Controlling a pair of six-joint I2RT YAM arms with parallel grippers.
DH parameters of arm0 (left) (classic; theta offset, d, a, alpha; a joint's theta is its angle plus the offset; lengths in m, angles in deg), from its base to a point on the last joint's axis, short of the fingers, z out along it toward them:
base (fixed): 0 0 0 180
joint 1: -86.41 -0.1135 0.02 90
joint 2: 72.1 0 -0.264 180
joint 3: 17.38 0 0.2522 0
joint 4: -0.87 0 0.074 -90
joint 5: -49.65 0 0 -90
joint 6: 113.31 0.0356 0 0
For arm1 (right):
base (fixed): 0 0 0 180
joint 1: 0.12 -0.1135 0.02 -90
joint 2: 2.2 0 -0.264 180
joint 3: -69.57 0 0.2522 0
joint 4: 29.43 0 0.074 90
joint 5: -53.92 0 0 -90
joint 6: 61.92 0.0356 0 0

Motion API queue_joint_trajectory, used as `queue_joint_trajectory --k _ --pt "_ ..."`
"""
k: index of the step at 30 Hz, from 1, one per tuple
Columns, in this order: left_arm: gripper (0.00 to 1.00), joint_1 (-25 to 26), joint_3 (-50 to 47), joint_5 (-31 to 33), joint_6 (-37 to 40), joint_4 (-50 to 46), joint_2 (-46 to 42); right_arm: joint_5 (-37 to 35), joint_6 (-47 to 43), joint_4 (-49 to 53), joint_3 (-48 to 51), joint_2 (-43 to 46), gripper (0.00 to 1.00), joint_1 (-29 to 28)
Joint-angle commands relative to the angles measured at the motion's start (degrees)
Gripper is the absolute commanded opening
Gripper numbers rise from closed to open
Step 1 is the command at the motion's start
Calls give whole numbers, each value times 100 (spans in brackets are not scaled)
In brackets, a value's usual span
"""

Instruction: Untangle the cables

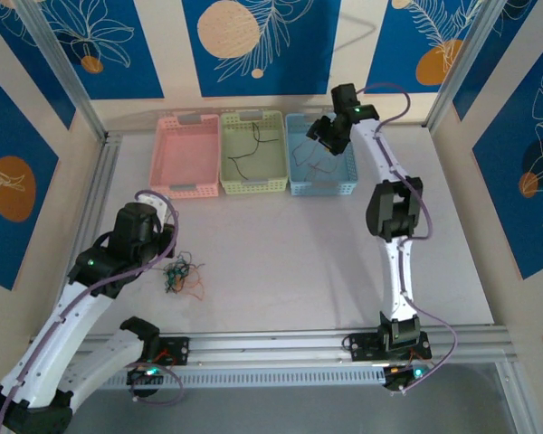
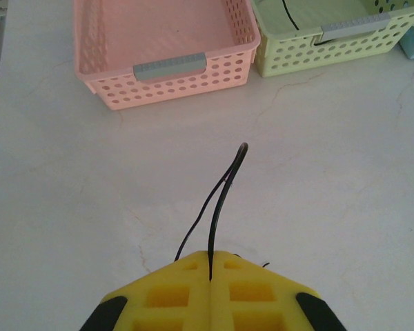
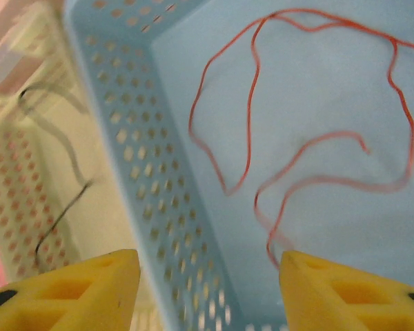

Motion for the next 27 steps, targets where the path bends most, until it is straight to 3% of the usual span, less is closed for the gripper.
queue_joint_trajectory --k 1,7,10,15,17,22,27 --pt "0 -84 -26 -2 73 53 19 382 -695 -790 1470 1613 55 -361" --pt "0 -85 -44 -874 176 254 -2 1309 -775 -2255 4709 3555 49 -925" --pt "0 -76 53 -1857 21 471 149 1570 -668 -2687 5817 4161 43 -1046" --pt "0 223 463 -3469 -1013 1364 676 1648 -992 -3009 6879 4860 33 -1114" --pt "0 760 824 -3456 -1311 1669 1046 1501 -1098 -2861 7029 5032 28 -1001" --pt "0 2023 2063 -3174 -1391 1787 2016 1759 -1133 -2738 7203 5371 27 -420" --pt "0 2299 3023 -3157 -1313 1697 2585 2040 -853 -2990 7324 5542 27 -25"
